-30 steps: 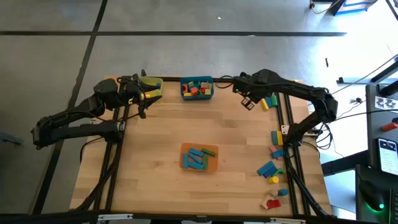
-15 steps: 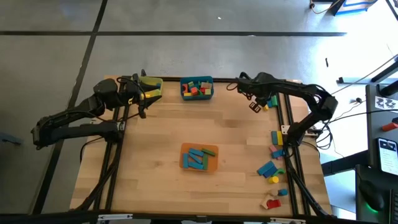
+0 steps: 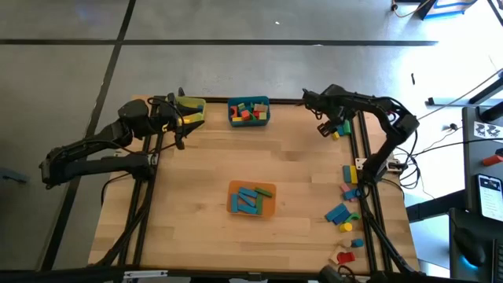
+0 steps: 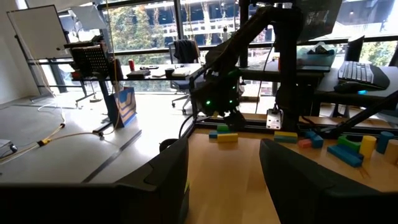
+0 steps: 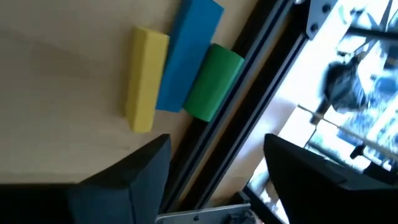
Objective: Sort blocks by size
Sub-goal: Put the green cylindrical block into the yellow bin
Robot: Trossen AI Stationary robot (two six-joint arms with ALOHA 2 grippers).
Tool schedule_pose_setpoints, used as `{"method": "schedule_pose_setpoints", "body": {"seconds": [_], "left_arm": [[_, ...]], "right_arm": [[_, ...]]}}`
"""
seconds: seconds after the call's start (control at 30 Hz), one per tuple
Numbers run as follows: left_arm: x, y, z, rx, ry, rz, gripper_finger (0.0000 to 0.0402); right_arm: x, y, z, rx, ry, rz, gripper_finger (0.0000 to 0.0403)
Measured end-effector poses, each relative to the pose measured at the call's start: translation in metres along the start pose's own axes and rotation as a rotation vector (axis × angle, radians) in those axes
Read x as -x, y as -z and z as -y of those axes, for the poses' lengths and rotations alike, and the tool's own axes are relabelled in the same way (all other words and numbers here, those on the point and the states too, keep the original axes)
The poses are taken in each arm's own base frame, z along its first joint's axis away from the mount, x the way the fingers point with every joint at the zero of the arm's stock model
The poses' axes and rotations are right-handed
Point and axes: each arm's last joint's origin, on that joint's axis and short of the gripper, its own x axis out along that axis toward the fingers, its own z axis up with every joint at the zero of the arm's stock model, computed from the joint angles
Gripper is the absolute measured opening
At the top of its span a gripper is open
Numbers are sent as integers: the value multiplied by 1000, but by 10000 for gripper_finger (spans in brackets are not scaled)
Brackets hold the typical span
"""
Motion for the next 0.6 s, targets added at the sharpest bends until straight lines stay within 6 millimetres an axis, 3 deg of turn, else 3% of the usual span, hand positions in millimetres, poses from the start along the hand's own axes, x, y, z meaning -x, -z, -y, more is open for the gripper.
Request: {"method": "schedule_pose_setpoints", "body": {"seconds": [0.13,0.27,0.6], "left_arm": [[0,0,0,0,0,0,182],[0,0,0,0,0,0,182],[0,0,0,0,0,0,182]], "right_arm": [[-13,-8,3,-28,9,-55,273],[-21,-14,4,-40,7,-68,261],[-29,-20,16,-86,32,-69,161]]}}
